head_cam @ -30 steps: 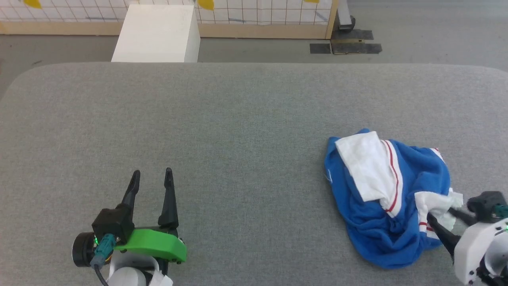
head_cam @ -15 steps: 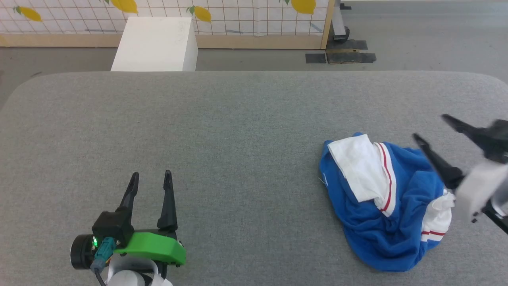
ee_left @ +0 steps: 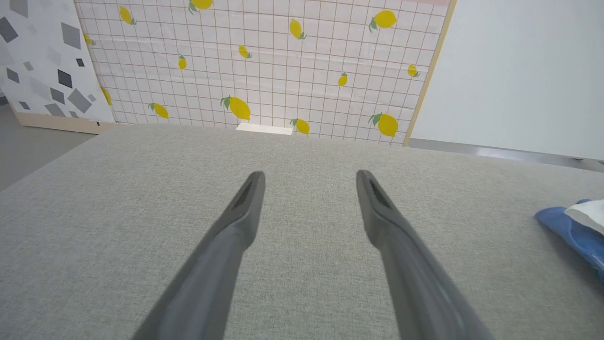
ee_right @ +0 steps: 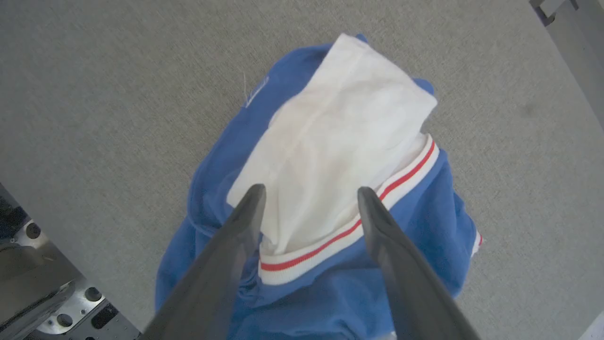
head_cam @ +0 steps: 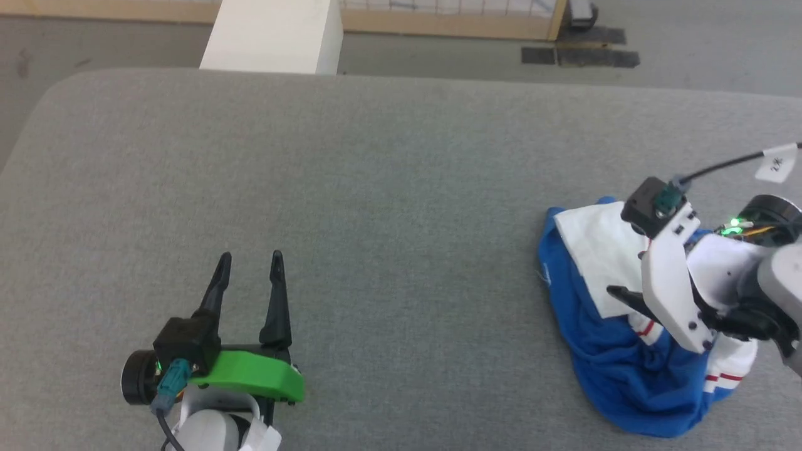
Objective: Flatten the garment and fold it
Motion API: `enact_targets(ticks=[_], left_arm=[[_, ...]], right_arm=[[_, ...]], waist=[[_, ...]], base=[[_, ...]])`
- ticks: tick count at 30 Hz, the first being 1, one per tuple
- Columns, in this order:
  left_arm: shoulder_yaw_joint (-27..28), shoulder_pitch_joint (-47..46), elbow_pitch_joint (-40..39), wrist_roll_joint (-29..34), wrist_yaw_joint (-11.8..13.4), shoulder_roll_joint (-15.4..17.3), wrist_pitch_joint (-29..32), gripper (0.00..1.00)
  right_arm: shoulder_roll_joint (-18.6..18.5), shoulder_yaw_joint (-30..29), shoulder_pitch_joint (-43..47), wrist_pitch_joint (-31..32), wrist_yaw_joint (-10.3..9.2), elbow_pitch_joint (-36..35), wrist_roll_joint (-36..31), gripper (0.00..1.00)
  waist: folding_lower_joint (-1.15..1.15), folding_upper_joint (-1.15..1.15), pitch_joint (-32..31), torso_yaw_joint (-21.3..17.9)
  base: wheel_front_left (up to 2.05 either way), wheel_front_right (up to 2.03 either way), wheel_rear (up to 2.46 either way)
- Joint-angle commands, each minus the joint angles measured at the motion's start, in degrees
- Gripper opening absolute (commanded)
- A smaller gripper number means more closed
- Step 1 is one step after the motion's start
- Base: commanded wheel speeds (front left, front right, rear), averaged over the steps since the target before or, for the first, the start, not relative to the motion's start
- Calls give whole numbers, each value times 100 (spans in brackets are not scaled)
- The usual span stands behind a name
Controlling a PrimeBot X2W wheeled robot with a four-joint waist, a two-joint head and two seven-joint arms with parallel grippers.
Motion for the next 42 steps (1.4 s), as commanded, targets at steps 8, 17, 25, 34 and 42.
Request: enact_targets(ticks=[8,17,25,34,42], left_arm=[[-9,-235,4,-76,58,-15,-21,100],[133,-113,39,-22,72,-15,-21,100],[82,-98,16,-3,38,-15,-21,100],[-22,-221,2,-54,51,-15,-21,100],[-31,-271,10,-121,110,-15,-21,100]], right_arm=[[435,580,-175,-444,-10,1134,478,99],[216,770,-317,-1865,-10,1072,587,0],[100,649,-669,-2655,-10,304,359,0],[1392,1421,-1078,-2703,-10,356,-115,0],[2413,2240,-699,-2174,-10,1253,-107,0]], waist=[[0,0,365,338],[0,0,102,114],[0,0,10,44],[0,0,295,396],[0,0,462,667]], base=[[0,0,0],[0,0,0],[0,0,0],[0,0,0],[0,0,0]])
